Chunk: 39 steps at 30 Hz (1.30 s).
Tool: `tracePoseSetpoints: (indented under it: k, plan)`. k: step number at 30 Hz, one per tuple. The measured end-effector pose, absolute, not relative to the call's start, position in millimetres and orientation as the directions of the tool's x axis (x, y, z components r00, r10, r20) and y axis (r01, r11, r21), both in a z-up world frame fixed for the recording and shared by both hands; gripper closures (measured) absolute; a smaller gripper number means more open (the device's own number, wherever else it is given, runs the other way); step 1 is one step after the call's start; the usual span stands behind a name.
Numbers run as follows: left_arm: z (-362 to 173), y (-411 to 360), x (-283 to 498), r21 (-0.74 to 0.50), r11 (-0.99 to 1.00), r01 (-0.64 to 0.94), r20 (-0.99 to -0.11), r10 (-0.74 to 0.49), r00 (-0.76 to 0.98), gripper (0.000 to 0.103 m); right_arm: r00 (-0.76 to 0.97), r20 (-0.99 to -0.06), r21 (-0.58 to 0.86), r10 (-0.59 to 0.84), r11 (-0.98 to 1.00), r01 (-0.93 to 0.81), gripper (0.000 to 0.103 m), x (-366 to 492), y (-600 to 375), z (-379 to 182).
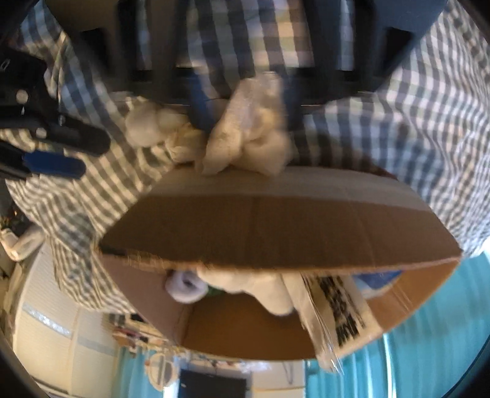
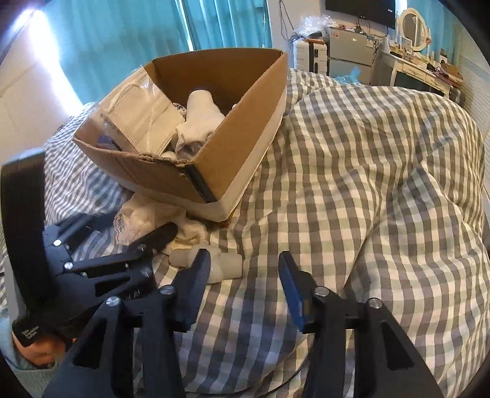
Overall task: Organize soft objects
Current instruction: 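Grasp the white lace cloth with the left tool while the right tool grasps a white sock, then carry the lace cloth and sock into the cardboard box and open both tools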
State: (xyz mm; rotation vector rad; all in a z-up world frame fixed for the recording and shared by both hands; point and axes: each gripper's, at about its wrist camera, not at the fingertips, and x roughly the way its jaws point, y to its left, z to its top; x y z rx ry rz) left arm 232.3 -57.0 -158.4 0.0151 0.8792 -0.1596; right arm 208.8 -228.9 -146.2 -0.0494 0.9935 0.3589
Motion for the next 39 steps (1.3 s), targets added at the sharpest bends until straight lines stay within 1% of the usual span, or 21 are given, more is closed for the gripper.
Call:
tracePoseSetpoints:
  k: [1,2,4,8,13,16,20,21,23,25,28,29,30,34,39]
  plan:
    - [-160,-58,231,-0.043,0.987,0.152,-0.773,-0.129,0.621,0.083,0.49,-0.829,0.119,0.27,0.941,-0.317,0.057,210,-228,-148]
    - [-159,-57,227,-0.031,0.987,0.161,-0.768,-0.126,0.628,0.087,0.487,-0.832,0.115,0.265,0.942,-0.315,0.057,210,-228,-149]
    - [-151,-53,217,-0.024,0.985,0.172,-0.748,-0.132,0.651,0.087,0.48,-0.838,0.108,0.259,0.942,-0.319,0.057,211,-225,-153]
    - [-131,-36,197,-0.051,0.988,0.147,-0.716,-0.139,0.684,0.087,0.484,-0.829,0.102,0.281,0.927,-0.362,0.057,208,-212,-152]
    - [-114,-13,186,-0.005,0.996,0.09,-0.7,-0.067,0.711,0.087,0.478,-0.822,0.115,0.311,0.911,-0.395,0.057,208,-194,-156]
    - [-115,-2,187,-0.018,0.998,0.062,-0.7,-0.057,0.712,0.087,0.467,-0.837,0.07,0.286,0.902,-0.426,0.057,209,-177,-166]
    - [-124,3,188,-0.025,0.998,0.056,-0.716,-0.057,0.695,0.087,0.469,-0.854,0.01,0.225,0.909,-0.417,0.057,217,-164,-183]
    - [-125,1,189,-0.025,0.998,0.058,-0.72,-0.058,0.692,0.087,0.469,-0.854,0.011,0.225,0.909,-0.417,0.06,217,-162,-183]
    - [-127,1,189,-0.03,0.997,0.066,-0.724,-0.067,0.686,0.087,0.477,-0.855,-0.013,0.205,0.91,-0.415,0.071,216,-160,-184]
    - [-128,-4,190,-0.029,0.997,0.068,-0.725,-0.067,0.686,0.087,0.481,-0.85,-0.004,0.213,0.912,-0.411,0.075,216,-160,-183]
    - [-126,-5,187,-0.03,0.997,0.072,-0.721,-0.072,0.69,0.087,0.485,-0.843,0.015,0.231,0.912,-0.409,0.078,208,-168,-178]
    - [-125,-5,185,-0.029,0.997,0.075,-0.72,-0.073,0.691,0.087,0.488,-0.841,0.014,0.234,0.911,-0.412,0.081,205,-169,-178]
    - [-125,-5,183,-0.027,0.997,0.077,-0.719,-0.073,0.691,0.087,0.491,-0.838,0.015,0.237,0.91,-0.414,0.092,200,-172,-177]
    - [-121,-2,171,-0.034,0.997,0.071,-0.721,-0.074,0.689,0.087,0.5,-0.832,0.011,0.241,0.908,-0.419,0.092,192,-183,-173]
    - [-105,0,153,-0.025,0.997,0.075,-0.703,-0.071,0.708,0.087,0.512,-0.826,-0.01,0.235,0.903,-0.43,0.092,180,-189,-167]
